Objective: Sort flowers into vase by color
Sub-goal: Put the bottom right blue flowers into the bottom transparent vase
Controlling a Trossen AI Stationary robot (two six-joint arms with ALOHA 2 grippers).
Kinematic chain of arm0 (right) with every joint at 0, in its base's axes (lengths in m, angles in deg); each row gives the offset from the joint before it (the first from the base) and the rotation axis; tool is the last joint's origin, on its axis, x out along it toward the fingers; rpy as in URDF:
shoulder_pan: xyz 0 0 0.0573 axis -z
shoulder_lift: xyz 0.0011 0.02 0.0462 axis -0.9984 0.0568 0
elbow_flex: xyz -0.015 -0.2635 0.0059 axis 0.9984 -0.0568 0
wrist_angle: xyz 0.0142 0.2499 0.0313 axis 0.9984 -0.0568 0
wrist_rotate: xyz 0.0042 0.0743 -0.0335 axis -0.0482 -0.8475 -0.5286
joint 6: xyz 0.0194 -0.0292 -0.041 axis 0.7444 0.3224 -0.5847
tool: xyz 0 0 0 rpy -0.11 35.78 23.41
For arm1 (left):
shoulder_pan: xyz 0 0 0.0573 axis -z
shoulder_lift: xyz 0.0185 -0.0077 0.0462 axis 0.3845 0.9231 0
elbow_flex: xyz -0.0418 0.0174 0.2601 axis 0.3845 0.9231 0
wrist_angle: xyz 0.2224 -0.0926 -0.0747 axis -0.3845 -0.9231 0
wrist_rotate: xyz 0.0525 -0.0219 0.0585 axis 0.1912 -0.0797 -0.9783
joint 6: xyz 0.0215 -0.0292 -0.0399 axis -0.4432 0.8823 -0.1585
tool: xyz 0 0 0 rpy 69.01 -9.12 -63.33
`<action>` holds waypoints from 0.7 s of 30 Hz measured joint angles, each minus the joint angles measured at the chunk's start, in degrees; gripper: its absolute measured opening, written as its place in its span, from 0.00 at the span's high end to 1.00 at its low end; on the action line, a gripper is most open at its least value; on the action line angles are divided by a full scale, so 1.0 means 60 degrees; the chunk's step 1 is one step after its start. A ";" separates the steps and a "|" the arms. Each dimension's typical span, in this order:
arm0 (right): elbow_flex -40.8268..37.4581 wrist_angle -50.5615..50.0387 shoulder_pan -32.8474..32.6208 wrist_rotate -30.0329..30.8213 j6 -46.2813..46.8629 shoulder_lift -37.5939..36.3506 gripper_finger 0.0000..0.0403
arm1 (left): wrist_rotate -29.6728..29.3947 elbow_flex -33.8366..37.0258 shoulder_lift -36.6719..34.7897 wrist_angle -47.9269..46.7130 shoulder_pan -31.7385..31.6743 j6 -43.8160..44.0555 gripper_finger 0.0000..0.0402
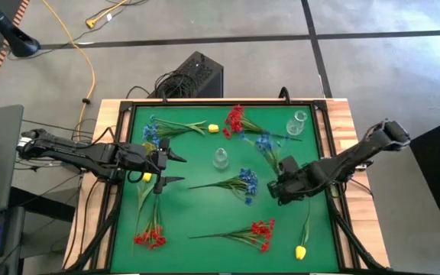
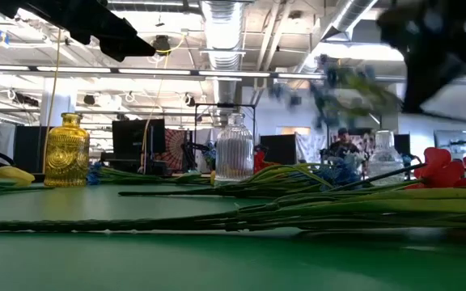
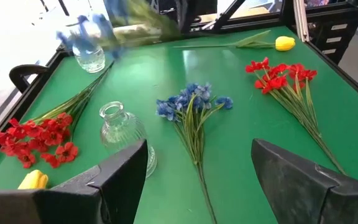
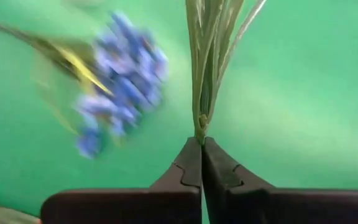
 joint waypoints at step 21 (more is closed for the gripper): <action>0.0250 0.9053 0.1590 0.3439 -1.0284 -0.1020 0.94 | -0.0007 0.0000 0.0002 0.0093 0.0000 0.0075 0.31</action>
